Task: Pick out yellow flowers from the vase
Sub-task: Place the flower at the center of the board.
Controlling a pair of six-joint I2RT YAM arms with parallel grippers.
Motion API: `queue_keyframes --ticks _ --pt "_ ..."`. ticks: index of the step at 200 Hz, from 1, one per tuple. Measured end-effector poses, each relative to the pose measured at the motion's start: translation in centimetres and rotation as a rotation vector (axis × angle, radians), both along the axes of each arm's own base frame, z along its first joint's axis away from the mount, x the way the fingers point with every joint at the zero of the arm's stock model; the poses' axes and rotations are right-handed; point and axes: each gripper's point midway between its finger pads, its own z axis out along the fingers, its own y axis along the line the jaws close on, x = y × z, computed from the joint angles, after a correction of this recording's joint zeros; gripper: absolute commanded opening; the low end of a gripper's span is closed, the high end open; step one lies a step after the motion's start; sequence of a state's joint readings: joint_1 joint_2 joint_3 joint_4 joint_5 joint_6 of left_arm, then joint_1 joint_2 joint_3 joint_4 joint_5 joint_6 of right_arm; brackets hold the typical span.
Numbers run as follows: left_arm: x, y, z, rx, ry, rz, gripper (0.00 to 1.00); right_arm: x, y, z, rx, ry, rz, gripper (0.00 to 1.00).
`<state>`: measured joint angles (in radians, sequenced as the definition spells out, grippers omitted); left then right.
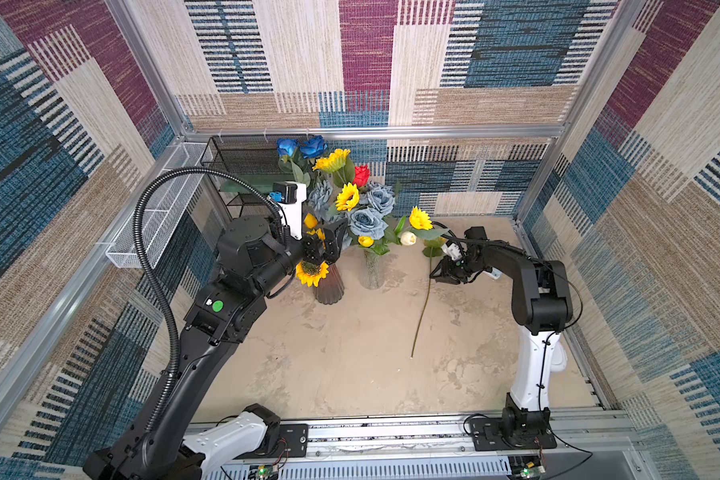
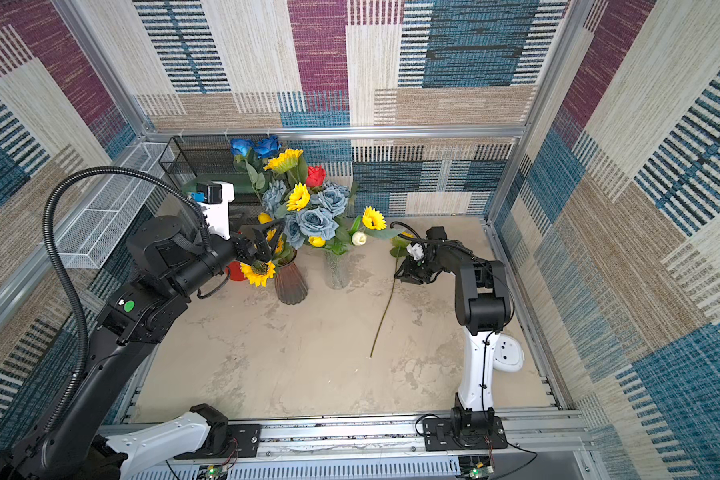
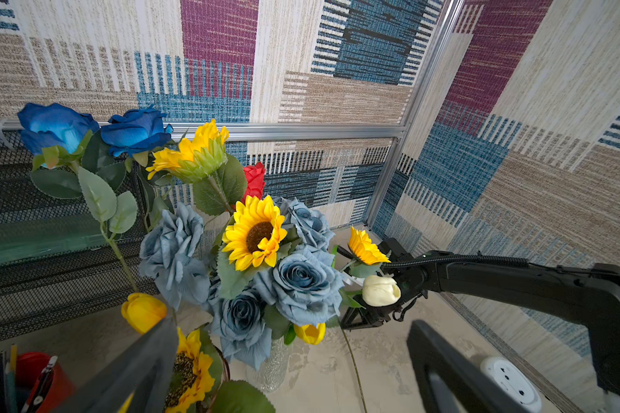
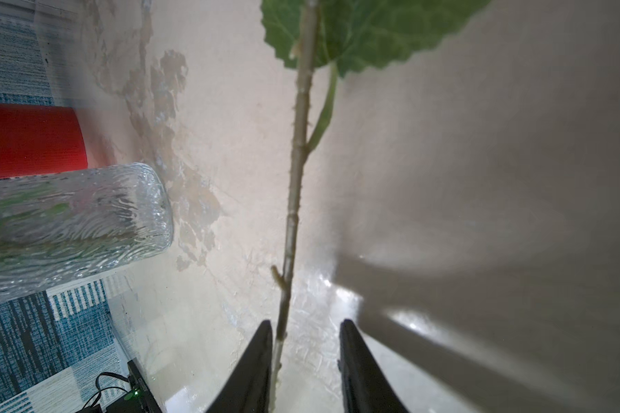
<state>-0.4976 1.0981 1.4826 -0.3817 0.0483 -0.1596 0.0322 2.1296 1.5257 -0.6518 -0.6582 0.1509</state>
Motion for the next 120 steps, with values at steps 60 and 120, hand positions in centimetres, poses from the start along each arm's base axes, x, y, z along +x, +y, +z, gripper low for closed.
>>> queue_keyframes --ticks 60,120 --pt "0.1 0.0 -0.1 0.004 0.001 0.0 1.0 0.1 -1.4 4.5 0.077 -0.107 -0.075 0.64" --pt "0.1 0.9 -0.5 0.023 -0.002 0.048 0.99 -0.2 -3.6 12.8 0.116 -0.338 -0.193 0.77"
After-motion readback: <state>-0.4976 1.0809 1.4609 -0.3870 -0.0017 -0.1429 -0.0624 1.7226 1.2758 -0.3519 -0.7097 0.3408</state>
